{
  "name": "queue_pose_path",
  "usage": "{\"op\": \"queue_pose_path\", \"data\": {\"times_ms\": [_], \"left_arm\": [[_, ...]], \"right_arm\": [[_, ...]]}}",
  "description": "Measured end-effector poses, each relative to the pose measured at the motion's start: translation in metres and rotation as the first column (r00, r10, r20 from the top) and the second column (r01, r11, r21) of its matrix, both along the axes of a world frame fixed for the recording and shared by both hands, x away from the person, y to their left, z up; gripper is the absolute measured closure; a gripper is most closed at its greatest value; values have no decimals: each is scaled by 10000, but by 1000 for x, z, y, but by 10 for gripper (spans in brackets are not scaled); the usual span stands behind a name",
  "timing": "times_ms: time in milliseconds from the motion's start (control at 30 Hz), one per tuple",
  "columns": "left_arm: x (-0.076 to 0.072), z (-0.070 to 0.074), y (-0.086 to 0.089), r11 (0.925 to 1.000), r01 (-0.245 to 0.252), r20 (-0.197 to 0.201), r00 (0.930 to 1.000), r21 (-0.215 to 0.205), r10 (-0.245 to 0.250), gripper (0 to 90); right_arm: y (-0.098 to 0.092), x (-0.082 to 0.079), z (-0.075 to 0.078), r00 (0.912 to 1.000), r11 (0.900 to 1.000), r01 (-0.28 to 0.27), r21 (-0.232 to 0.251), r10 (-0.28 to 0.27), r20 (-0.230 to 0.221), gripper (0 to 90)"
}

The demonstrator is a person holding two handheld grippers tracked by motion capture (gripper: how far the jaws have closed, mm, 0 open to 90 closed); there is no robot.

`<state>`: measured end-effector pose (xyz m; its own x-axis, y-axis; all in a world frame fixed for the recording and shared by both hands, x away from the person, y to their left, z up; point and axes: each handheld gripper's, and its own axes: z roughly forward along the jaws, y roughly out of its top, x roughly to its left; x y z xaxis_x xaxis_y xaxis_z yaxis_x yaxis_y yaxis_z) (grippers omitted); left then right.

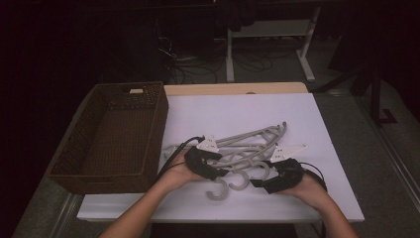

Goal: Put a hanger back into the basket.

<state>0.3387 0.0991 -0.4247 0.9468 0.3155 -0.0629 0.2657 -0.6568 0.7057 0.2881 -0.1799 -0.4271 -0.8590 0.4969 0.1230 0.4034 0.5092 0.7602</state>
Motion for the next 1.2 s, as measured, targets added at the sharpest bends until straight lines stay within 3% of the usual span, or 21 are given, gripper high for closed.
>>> {"op": "queue_pose_path", "data": {"times_ms": [200, 467, 633, 700, 967, 1033, 1100, 1200], "left_arm": [[0, 2, -3, 9999, -21, -116, 9999, 102, 22, 536], [2, 3, -5, 9998, -16, -261, 9997, 202, 21, 677], [1, 3, -6, 9995, 38, -145, 9999, 319, -34, 707], [0, 6, -6, 9989, 248, -6, 9997, 396, -248, 773], [-3, 10, -7, 9969, 630, 276, 9975, 481, -643, 810], [-3, 12, -7, 9965, 673, 290, 9972, 502, -688, 813], [-3, 14, -7, 9969, 635, 321, 9974, 461, -650, 815], [-4, 20, -6, 9980, 540, 544, 9970, 320, -557, 817]], "right_arm": [[0, 1, 2, 10000, 10000, 12, 19, -12, 33, 267], [0, 0, 2, 10000, 10000, 5, 39, -5, 73, 269], [0, 1, 3, 10000, 10000, -16, 43, 15, 97, 269], [0, 1, 4, 9999, 10000, -4, 89, 3, 129, 270], [-3, 2, 6, 9999, 9995, 79, 317, -83, 138, 267], [-3, 2, 7, 9997, 9990, 133, 437, -142, 202, 239], [-3, 1, 8, 9994, 9989, 132, 455, -146, 324, 155], [-6, 1, 11, 9977, 9976, 384, 577, -415, 528, 126]]}}
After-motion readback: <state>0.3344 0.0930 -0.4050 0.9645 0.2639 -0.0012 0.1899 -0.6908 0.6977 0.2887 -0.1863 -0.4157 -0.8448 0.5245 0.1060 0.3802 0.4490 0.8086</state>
